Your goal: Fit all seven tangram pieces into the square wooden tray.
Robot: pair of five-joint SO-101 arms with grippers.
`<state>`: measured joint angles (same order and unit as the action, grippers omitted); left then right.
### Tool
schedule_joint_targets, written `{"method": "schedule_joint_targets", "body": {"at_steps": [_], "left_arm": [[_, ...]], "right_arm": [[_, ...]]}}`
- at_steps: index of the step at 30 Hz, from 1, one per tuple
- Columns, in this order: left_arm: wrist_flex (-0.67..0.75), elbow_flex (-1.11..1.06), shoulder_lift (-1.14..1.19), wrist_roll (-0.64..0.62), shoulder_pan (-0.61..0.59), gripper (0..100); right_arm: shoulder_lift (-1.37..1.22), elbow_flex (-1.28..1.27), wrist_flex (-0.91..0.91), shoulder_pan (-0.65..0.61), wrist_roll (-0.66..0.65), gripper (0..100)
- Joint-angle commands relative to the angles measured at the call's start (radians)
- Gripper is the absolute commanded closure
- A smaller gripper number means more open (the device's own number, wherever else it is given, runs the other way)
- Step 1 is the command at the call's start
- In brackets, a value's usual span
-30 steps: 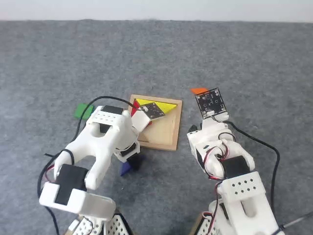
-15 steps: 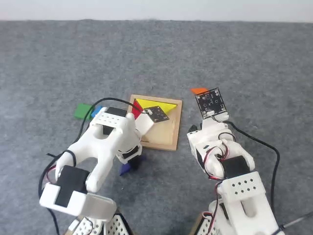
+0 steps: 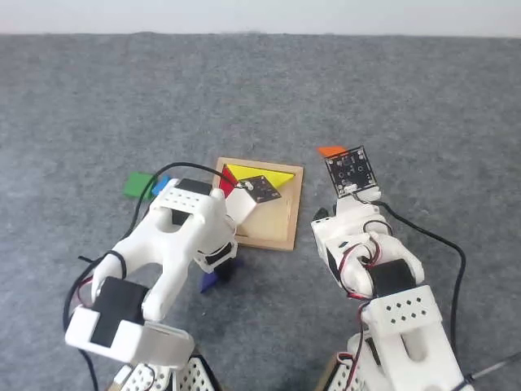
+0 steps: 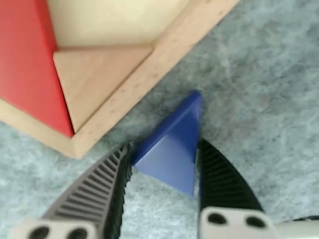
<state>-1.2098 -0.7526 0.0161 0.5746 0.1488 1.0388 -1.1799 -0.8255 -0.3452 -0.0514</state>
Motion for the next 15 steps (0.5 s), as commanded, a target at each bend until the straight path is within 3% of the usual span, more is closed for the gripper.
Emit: {"method": "schedule_joint_targets", "body": {"at_steps": [1, 11, 15], "left_arm": [[-0.008, -0.010, -0.031, -0.014, 0.008, 86], [-0.178, -0.021, -0.371, -0.012, 0.008, 86], [-0.173, -0.094, -0.433, -0.009, 0.021, 86]], "right_arm": [[-0.001, 0.052, 0.015, 0.012, 0.002, 91.3], [-0.001, 0.052, 0.015, 0.012, 0.002, 91.3], [-0.001, 0.052, 0.015, 0.012, 0.002, 91.3]]}}
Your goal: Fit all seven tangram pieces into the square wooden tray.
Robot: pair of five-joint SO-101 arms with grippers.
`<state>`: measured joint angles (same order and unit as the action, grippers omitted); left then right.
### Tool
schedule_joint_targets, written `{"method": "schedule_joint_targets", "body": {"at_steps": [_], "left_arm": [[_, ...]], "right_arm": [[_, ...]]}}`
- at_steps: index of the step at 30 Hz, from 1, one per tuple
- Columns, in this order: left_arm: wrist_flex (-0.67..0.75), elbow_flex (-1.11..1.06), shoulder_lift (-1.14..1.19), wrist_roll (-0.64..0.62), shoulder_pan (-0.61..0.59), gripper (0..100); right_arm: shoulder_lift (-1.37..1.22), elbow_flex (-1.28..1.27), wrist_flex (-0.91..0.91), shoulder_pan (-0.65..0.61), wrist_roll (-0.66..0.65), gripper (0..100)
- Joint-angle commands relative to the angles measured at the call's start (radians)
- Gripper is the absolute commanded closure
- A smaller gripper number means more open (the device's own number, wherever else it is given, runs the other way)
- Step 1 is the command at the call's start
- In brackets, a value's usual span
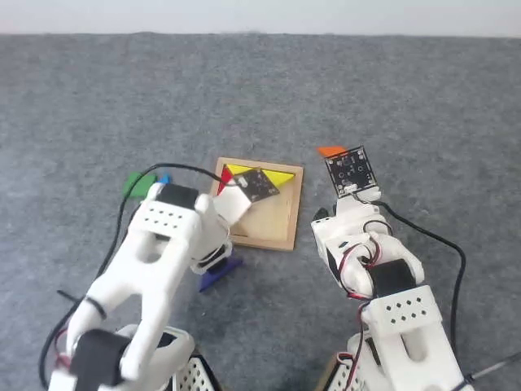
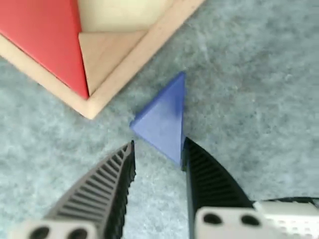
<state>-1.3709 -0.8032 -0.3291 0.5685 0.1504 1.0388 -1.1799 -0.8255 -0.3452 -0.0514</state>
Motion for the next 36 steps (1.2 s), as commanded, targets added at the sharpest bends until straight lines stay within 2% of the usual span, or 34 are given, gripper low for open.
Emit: {"method": "schedule_joint_targets", "body": {"at_steps": [1, 4, 9, 13, 19, 27, 32, 36], "left_arm": [[-0.003, -0.064, -0.092, -0.003, 0.025, 86], [0.049, -0.101, -0.089, -0.003, 0.026, 84], [0.170, -0.151, -0.087, -0.002, 0.023, 71], [0.215, -0.162, -0.086, 0.034, -0.009, 71], [0.219, -0.162, -0.086, 0.124, -0.121, 71], [0.221, -0.170, -0.080, 0.141, -0.060, 71], [0.305, -0.150, 0.083, 0.138, -0.066, 71], [0.238, 0.024, 0.261, 0.064, -0.095, 71]], "right_arm": [[-0.001, 0.052, 0.015, 0.012, 0.003, 91.3], [-0.001, 0.052, 0.013, 0.012, 0.005, 91.3], [-0.001, 0.052, 0.013, 0.012, 0.006, 91.3], [-0.001, 0.052, 0.013, 0.012, 0.006, 91.3], [-0.001, 0.052, 0.013, 0.012, 0.006, 91.3], [-0.001, 0.052, 0.013, 0.012, 0.008, 91.3], [-0.001, 0.051, 0.013, 0.012, 0.008, 91.3], [-0.001, 0.051, 0.013, 0.012, 0.008, 91.3]]}}
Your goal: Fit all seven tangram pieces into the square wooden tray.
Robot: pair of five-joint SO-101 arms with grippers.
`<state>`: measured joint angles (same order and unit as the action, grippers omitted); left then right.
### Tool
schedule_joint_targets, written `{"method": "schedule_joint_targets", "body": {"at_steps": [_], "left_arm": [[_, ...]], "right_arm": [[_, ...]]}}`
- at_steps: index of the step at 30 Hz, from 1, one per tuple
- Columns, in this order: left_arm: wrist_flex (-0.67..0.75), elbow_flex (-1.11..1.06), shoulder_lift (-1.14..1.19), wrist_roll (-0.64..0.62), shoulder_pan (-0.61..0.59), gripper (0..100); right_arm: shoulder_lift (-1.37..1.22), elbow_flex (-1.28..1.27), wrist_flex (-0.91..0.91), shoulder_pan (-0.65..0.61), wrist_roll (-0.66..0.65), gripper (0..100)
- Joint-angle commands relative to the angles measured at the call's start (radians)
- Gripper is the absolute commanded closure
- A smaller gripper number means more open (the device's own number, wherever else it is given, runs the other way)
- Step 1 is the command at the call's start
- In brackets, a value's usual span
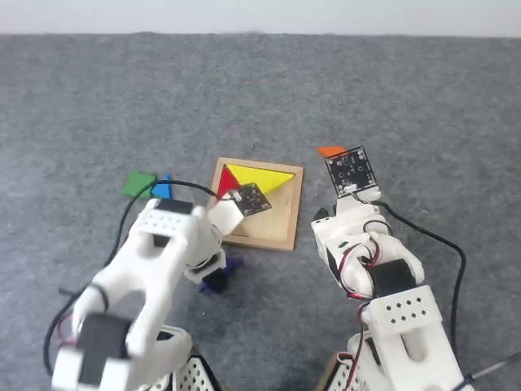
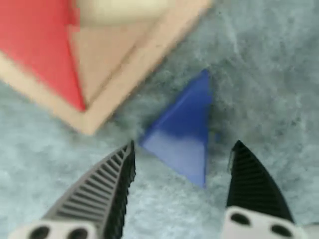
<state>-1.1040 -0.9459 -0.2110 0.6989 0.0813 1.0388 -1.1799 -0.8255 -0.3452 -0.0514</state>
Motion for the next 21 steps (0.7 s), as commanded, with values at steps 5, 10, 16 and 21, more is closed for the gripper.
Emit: {"method": "schedule_joint_targets", "body": {"at_steps": [5, 10, 16, 21], "left_arm": [[-0.104, 0.280, 0.275, -0.068, -0.023, 71], [-0.120, 0.285, 0.287, -0.066, -0.023, 74], [-0.118, 0.263, 0.287, -0.072, 0.026, 76], [-0.120, 0.260, 0.285, -0.072, 0.040, 81]], "right_arm": [[-0.001, 0.051, 0.013, 0.012, 0.008, 91.3], [-0.001, 0.051, 0.013, 0.012, 0.005, 91.3], [-0.001, 0.051, 0.013, 0.013, 0.005, 91.3], [-0.001, 0.051, 0.013, 0.013, 0.003, 91.3]]}}
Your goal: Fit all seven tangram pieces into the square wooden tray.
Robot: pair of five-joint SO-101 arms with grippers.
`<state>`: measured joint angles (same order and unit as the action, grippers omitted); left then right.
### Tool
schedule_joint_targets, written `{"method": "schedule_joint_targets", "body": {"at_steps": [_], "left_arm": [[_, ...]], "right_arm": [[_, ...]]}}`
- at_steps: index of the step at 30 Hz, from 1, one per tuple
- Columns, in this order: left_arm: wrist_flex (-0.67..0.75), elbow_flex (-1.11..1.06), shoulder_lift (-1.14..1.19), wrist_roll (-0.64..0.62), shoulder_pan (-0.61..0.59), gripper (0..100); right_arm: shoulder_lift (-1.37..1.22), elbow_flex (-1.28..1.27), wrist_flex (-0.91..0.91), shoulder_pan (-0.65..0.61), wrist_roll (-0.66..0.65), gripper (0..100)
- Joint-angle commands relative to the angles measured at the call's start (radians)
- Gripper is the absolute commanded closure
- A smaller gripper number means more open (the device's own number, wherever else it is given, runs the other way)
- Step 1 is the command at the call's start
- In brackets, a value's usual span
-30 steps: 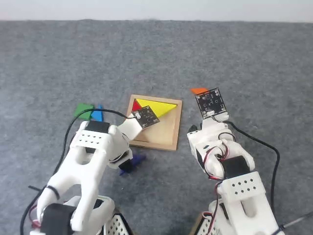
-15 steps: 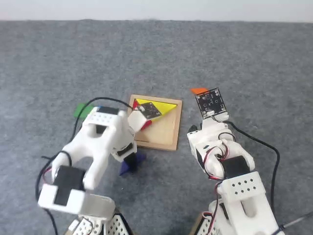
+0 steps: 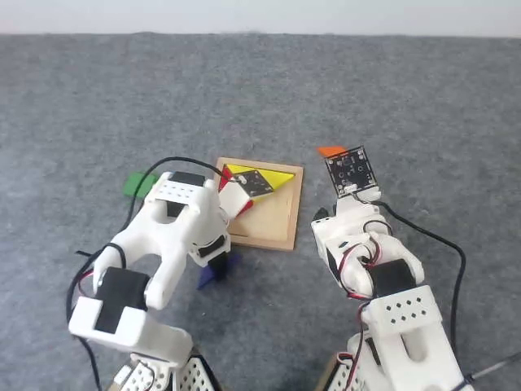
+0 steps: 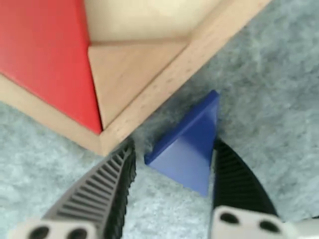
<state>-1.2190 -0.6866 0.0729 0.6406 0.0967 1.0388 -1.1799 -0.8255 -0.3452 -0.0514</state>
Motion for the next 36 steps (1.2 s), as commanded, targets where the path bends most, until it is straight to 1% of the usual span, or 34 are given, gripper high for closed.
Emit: {"method": "schedule_joint_targets", "body": {"at_steps": [1, 8, 12, 18, 21, 25, 32, 36], "left_arm": [[-0.005, -0.001, 0.002, -0.014, 0.023, 81], [-0.008, -0.002, 0.002, -0.018, 0.021, 82], [-0.005, -0.002, 0.002, -0.071, 0.021, 82], [-0.003, -0.005, -0.015, -0.078, 0.021, 82], [0.032, -0.065, -0.078, -0.081, 0.031, 82], [0.087, -0.163, -0.215, -0.124, 0.031, 82], [0.087, -0.240, -0.416, -0.138, 0.031, 82], [0.086, -0.263, -0.474, -0.169, 0.032, 82]], "right_arm": [[-0.001, 0.051, 0.013, 0.013, 0.003, 91.3], [-0.001, 0.051, 0.013, 0.013, 0.003, 91.3], [-0.001, 0.051, 0.013, 0.013, 0.003, 91.3], [-0.001, 0.052, 0.013, 0.013, 0.003, 91.3], [0.001, 0.052, 0.016, 0.027, 0.003, 91.3], [0.001, 0.054, 0.021, 0.042, 0.003, 91.3], [0.001, 0.054, 0.019, 0.042, 0.008, 91.3], [0.001, 0.054, 0.018, 0.042, 0.008, 91.3]]}}
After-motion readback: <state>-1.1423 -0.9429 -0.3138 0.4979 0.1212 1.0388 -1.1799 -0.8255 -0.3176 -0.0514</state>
